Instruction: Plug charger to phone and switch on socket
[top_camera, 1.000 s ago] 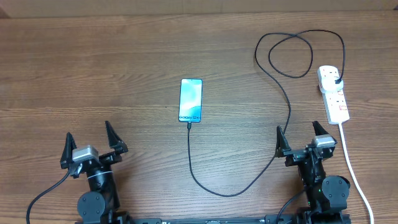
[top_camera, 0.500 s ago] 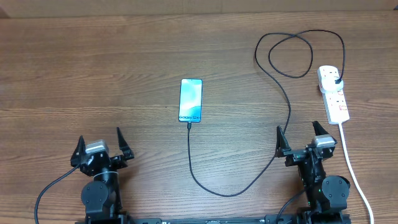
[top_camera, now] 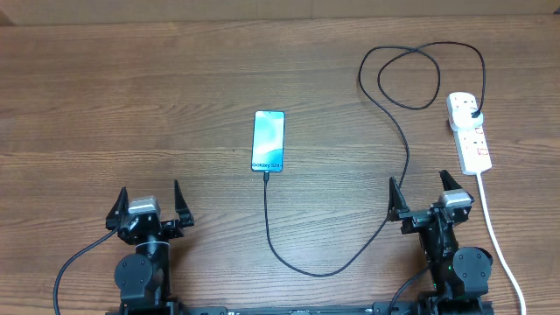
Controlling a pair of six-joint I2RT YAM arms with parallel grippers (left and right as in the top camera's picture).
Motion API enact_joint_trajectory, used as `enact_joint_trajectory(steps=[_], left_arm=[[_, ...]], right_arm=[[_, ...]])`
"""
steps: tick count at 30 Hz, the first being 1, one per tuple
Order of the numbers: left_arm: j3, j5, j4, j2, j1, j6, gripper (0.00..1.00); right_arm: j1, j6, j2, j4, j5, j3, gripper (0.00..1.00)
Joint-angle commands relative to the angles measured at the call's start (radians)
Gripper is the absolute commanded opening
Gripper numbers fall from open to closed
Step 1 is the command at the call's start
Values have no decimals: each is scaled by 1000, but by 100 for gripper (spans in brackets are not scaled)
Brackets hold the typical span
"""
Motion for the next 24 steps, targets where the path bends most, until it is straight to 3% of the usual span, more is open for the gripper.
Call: enact_joint_trajectory(steps=[1,24], left_arm=[[-4,23,-1,-11,5,19,100],[-4,12,0,-11,5,-34,100]], right_arm=[[5,5,-10,2,10,-10,100],[5,5,-10,2,10,-10,100]])
